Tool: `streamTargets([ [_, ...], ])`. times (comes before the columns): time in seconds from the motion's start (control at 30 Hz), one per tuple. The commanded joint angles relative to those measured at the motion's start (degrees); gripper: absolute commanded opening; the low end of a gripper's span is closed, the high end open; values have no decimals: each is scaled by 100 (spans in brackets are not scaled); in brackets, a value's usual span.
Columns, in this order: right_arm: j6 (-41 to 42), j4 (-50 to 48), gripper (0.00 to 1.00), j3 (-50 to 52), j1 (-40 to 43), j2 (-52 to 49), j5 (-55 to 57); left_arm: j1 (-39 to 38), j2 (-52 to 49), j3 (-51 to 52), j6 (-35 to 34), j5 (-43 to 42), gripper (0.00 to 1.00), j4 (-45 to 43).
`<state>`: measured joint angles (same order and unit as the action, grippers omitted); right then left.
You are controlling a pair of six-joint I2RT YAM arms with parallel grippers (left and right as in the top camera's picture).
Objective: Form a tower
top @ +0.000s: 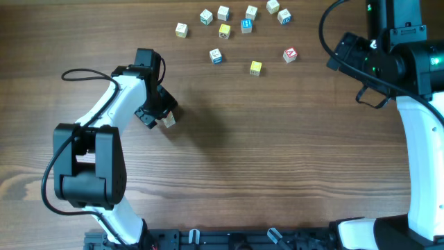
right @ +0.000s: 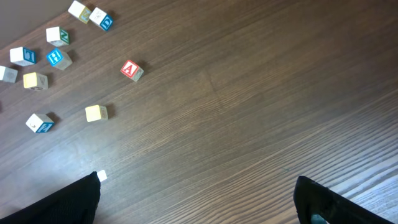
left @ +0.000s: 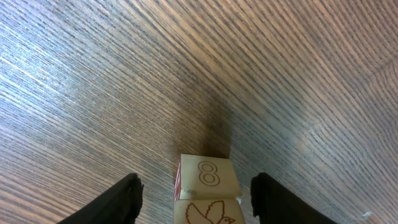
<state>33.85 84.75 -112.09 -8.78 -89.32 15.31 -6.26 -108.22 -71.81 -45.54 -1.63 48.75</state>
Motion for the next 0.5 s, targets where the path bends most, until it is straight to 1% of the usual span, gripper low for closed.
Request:
streamTargets([
  [0.0,68,-15,100,20,28,-59,116,11,-90,46,4,-31,56,-17],
  [0.07,68,-15,100,20,28,-59,116,11,-90,46,7,-31,52,-17],
  [0.27,70,-13,100,20,28,-59,116,11,-90,46,7,-26,46,-37],
  [0.47,68,-15,100,20,28,-61,116,11,-90,46,9,2,44,-55],
])
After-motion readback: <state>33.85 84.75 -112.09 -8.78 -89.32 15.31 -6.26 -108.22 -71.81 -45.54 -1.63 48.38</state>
